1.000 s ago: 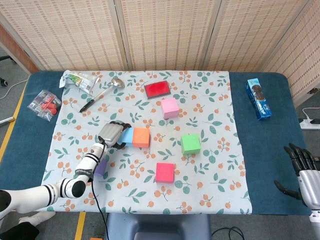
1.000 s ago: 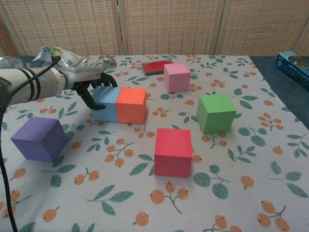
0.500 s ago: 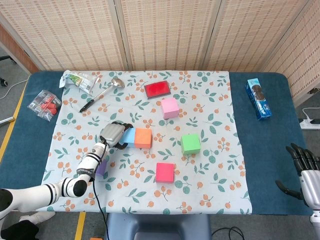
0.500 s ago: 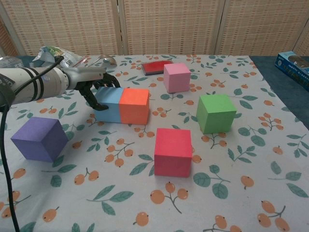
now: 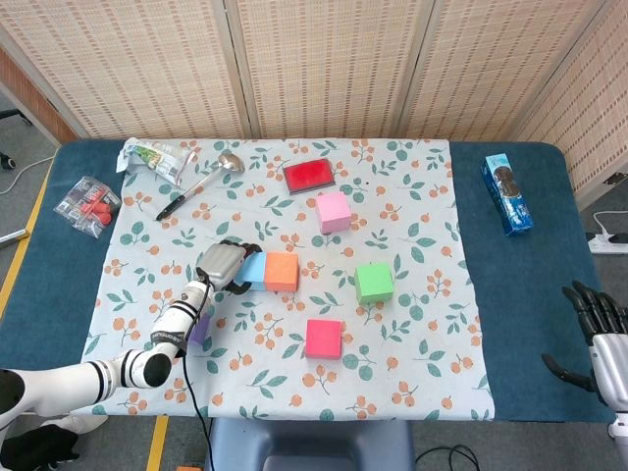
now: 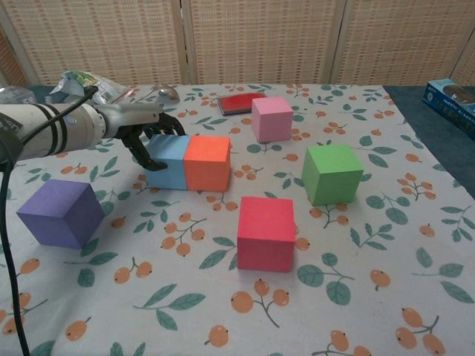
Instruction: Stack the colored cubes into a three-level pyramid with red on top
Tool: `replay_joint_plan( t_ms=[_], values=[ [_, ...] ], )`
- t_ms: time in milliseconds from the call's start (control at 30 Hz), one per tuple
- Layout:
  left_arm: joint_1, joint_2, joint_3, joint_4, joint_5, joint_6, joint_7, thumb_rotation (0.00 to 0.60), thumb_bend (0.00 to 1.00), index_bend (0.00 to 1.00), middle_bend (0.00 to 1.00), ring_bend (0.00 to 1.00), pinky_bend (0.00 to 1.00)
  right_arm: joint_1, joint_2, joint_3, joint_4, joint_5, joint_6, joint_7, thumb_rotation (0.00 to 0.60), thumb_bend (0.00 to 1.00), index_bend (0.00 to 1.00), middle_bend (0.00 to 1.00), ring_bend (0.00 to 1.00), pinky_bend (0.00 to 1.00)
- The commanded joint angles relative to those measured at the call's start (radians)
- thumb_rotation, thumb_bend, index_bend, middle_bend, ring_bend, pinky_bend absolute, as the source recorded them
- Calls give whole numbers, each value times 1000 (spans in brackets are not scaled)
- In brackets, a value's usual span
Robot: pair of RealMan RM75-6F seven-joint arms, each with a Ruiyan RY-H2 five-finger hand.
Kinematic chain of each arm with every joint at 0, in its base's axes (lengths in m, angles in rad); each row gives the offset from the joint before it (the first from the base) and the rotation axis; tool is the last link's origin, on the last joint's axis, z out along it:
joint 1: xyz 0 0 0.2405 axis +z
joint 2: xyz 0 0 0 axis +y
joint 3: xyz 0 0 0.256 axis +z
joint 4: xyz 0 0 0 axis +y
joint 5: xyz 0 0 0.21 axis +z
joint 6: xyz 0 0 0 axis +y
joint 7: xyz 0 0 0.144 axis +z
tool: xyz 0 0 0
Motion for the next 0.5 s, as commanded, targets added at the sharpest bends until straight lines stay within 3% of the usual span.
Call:
replay_joint_plan(
  t_ms=[33, 500],
  values=[
    [-2, 0, 0, -2, -3, 2, 1, 600, 383, 269, 364, 320, 191, -1, 0, 0, 1, 1, 2, 1, 600, 81, 0, 0, 0, 0],
    [-12, -9, 4, 4, -27, 6, 5, 600, 381, 248, 356, 320, 187, -6, 1, 0, 6, 1, 5, 8, 600, 81, 0, 0, 0, 0]
  ],
)
